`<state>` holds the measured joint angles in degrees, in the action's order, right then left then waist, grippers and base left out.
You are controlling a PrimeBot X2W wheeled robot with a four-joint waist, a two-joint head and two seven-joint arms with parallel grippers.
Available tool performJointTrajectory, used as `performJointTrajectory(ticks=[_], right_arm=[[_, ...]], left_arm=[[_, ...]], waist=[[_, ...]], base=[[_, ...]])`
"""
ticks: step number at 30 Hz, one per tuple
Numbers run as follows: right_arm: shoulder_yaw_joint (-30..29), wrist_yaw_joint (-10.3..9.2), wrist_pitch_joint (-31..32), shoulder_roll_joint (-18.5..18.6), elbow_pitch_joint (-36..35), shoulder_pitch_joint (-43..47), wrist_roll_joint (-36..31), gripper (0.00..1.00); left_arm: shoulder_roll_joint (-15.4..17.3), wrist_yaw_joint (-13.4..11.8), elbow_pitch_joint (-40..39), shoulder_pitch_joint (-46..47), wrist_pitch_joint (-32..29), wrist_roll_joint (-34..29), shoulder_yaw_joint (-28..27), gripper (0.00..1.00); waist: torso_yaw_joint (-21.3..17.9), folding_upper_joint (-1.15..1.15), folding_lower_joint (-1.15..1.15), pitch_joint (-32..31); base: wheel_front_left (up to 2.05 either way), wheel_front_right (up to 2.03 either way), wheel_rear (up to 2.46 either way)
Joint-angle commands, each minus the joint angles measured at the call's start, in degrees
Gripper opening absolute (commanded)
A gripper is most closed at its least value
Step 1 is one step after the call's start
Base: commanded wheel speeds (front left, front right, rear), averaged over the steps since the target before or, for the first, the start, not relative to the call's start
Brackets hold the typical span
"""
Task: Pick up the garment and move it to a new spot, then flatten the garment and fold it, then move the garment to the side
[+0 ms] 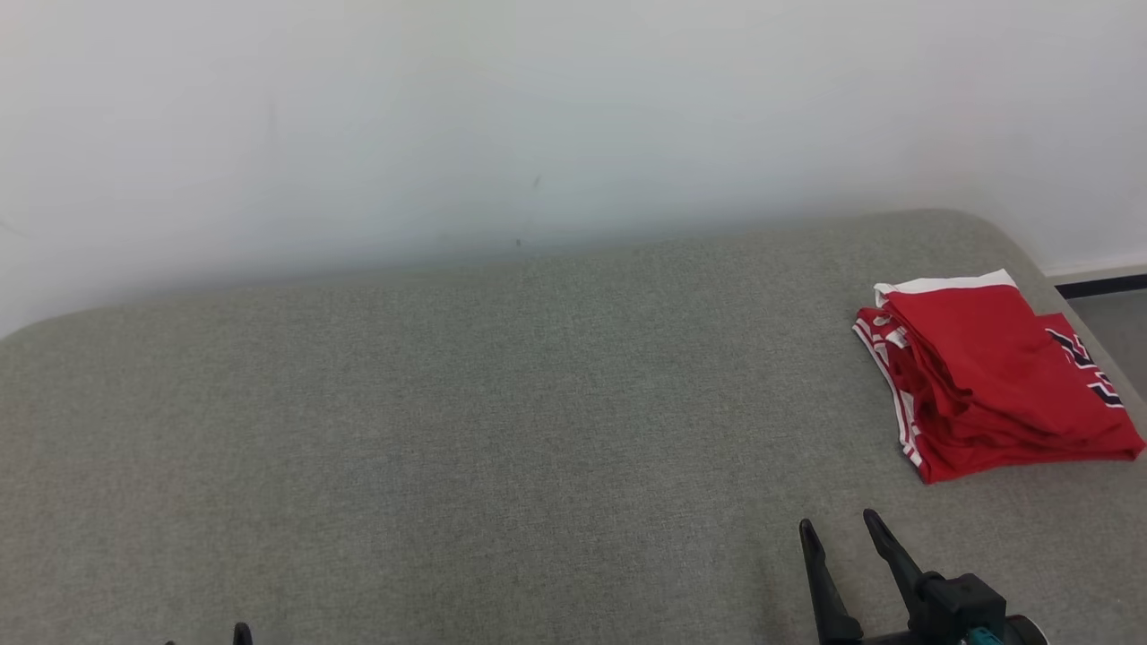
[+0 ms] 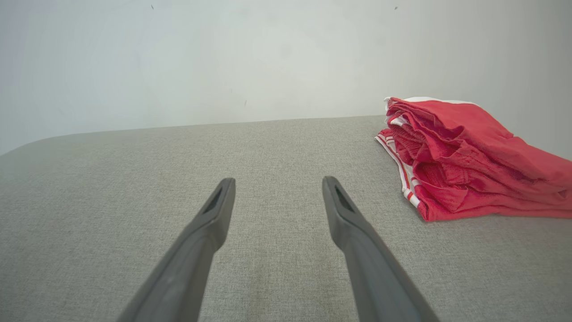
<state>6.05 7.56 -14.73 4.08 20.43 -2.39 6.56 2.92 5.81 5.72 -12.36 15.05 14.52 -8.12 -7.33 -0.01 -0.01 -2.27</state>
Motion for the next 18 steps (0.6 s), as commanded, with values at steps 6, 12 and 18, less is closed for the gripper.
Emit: performJointTrajectory(ticks=[6,12,18], right_arm=[[-0.53,-0.19,-0.48,-0.78,0.24,1.61,0.67,1.00],[-0.56,-0.19,-0.47,-1.16,-1.04,2.65,0.72,1.00],[-0.82,-0.19,-0.48,-1.22,-0.84,2.76,1.21,1.00]], left_arm=[[-0.06,1.03,1.17,-1.71,0.13,-0.15,-1.28,1.00],[-0.07,1.36,2.14,-1.51,0.13,0.15,-1.61,1.00],[-0.07,1.56,3.08,-1.13,0.13,0.45,-1.72,1.00]], waist=[[1.56,0.01,0.01,-1.46],[1.99,0.01,0.01,-1.57],[1.67,0.01,0.01,-1.25]], base=[[0.00,0.00,0.00],[0.00,0.00,0.00],[0.00,0.00,0.00]])
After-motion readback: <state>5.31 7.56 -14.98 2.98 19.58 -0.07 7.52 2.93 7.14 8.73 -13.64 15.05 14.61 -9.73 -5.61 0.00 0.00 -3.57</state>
